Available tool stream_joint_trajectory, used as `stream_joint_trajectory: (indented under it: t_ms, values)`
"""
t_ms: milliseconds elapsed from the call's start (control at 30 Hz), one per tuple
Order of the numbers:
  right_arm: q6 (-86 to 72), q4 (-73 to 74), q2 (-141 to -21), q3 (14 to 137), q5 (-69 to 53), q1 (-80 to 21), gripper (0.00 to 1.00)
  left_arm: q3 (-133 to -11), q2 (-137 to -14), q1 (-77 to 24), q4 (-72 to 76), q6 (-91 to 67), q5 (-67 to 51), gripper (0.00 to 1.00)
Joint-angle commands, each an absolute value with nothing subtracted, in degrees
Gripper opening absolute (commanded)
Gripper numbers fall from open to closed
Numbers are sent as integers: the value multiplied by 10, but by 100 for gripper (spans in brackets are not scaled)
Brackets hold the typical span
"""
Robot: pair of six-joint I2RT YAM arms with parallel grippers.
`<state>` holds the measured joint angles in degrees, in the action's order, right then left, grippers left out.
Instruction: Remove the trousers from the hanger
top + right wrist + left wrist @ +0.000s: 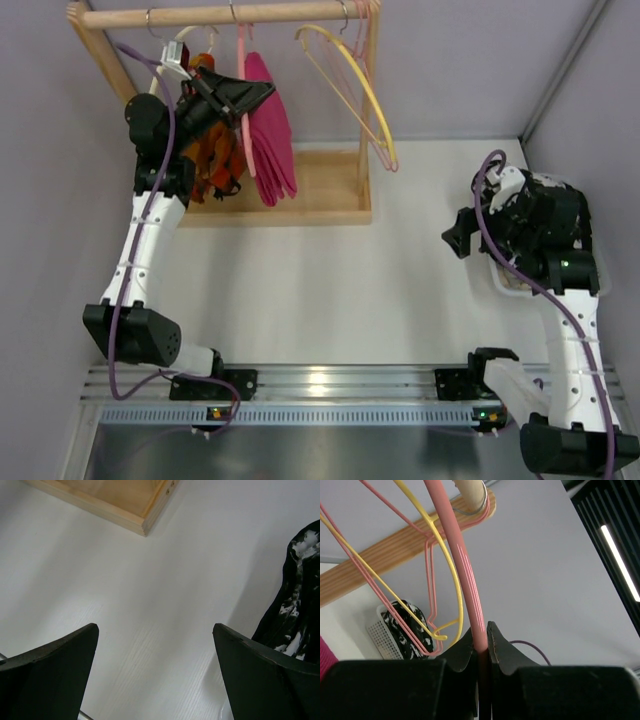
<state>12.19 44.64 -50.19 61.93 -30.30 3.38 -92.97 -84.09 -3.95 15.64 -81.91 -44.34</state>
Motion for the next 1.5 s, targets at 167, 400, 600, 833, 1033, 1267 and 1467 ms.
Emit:
stream_joint_trajectory:
  t_ms: [167,400,600,833,1033,1267,1467]
  values:
    - [106,306,-449,633,-370,26,99,-847,-695,-80,344,-778,-422,0]
    - [37,185,-439,618,-327,-68,99,-737,-618,-91,343,-781,-396,0]
    - [42,106,-456,592,-175,-246,99,-708,-590,-94,343,-787,-366,0]
    - [53,8,-543,606,-21,-425,98,-708,-580,-94,316,-794,-342,0]
    - [127,-105,-641,644,58,-562,94,-708,-577,-96,271,-812,-325,0]
    - [134,-207,-742,680,154,-636,64,-723,-578,-96,180,-845,-296,0]
    - [126,-241,-768,689,153,-659,62,-722,-575,-96,180,-868,-294,0]
